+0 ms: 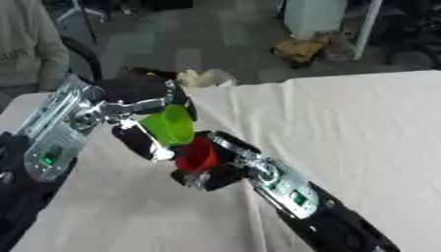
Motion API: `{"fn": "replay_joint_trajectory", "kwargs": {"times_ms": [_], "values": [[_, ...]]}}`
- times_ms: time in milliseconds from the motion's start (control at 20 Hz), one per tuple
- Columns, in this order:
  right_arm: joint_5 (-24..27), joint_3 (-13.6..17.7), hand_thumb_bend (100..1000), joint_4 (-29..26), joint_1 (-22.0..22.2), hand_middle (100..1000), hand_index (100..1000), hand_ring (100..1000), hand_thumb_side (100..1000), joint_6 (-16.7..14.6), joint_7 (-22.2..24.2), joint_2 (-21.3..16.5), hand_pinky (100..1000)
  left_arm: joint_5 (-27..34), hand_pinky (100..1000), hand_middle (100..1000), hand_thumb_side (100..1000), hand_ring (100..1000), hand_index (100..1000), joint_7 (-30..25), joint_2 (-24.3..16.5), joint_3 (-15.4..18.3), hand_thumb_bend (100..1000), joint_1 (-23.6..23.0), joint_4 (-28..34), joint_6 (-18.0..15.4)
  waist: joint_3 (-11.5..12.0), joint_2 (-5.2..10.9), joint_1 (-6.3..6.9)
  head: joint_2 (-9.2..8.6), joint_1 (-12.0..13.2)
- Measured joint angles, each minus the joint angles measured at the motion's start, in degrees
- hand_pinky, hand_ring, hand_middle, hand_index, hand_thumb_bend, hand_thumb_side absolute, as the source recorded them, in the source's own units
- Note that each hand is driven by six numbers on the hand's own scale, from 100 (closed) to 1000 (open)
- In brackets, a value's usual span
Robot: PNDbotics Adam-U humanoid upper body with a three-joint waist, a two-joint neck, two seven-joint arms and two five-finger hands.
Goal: Pour the contents of one cup into another cup.
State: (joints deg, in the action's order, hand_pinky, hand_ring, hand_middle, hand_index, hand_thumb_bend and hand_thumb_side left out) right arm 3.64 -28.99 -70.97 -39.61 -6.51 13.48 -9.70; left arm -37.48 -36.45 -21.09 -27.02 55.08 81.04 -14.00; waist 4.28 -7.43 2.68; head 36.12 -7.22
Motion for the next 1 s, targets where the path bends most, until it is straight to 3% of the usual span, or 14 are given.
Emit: {"fn": "replay_joint_trajectory", "kwargs": {"times_ms": [550, 1000], "values": [[0.0, -0.02, 100, 0.06, 0.14, 307, 491, 352, 218, -0.07, 0.13, 0.04, 469, -2.95, 197, 387, 222, 224, 716, -0.81, 0.97, -1.57, 299, 2.27, -1.98, -1.18, -0.46, 0.29, 1.13, 0.0, -0.02], [-0.01, 0.03, 100, 0.66, 0.44, 307, 491, 352, 216, -0.13, 0.09, 0.04, 470, -3.97, 198, 386, 221, 224, 716, -0.71, 0.78, -1.95, 307, 2.34, -1.59, -1.67, -0.1, 0.43, 1.24, 0.0, -0.45]]}}
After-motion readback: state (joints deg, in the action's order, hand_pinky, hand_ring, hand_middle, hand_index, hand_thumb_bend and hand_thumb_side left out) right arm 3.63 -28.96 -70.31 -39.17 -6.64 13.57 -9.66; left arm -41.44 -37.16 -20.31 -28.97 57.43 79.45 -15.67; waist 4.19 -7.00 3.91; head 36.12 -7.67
